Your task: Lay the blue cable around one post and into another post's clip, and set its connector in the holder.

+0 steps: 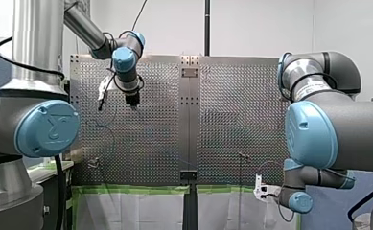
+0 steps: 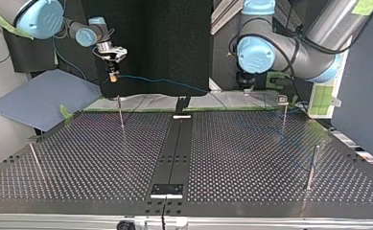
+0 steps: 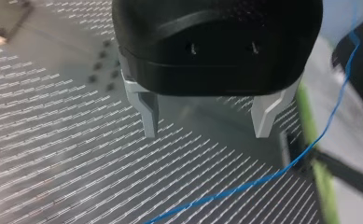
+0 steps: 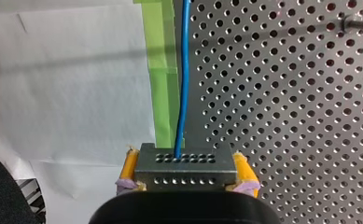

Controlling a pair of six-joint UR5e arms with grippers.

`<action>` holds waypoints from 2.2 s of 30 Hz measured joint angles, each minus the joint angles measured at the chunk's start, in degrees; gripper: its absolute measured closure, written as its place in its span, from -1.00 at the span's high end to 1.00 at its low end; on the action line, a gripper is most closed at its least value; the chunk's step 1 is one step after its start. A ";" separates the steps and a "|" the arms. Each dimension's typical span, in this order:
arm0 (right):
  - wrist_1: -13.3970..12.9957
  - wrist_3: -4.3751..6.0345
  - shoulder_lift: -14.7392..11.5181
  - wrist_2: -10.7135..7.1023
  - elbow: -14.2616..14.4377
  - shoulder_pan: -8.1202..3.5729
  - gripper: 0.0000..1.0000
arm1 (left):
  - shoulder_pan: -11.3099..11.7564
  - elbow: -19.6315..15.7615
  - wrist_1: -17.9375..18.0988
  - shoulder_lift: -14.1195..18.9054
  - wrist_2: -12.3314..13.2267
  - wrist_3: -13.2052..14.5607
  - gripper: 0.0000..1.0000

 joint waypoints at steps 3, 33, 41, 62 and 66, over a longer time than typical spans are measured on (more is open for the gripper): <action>-0.98 0.05 0.90 0.81 -0.01 0.03 -1.00 | -1.48 -1.49 1.46 -1.48 1.33 -1.07 0.98; -4.34 -0.13 -4.43 -0.53 5.64 -4.48 -1.00 | -15.95 -4.84 15.93 -15.94 5.65 -4.47 0.98; -5.09 0.95 -7.88 -0.66 7.92 -6.85 -1.00 | -19.99 -4.82 19.98 -19.99 5.33 -4.61 0.98; -6.71 1.31 -9.61 -1.64 8.17 -6.52 -1.00 | -29.92 -4.53 29.88 -29.92 -3.43 0.45 0.98; -6.78 1.24 -9.58 -1.60 8.26 -5.57 -1.00 | -31.86 -3.43 31.84 -31.86 -5.11 2.31 0.98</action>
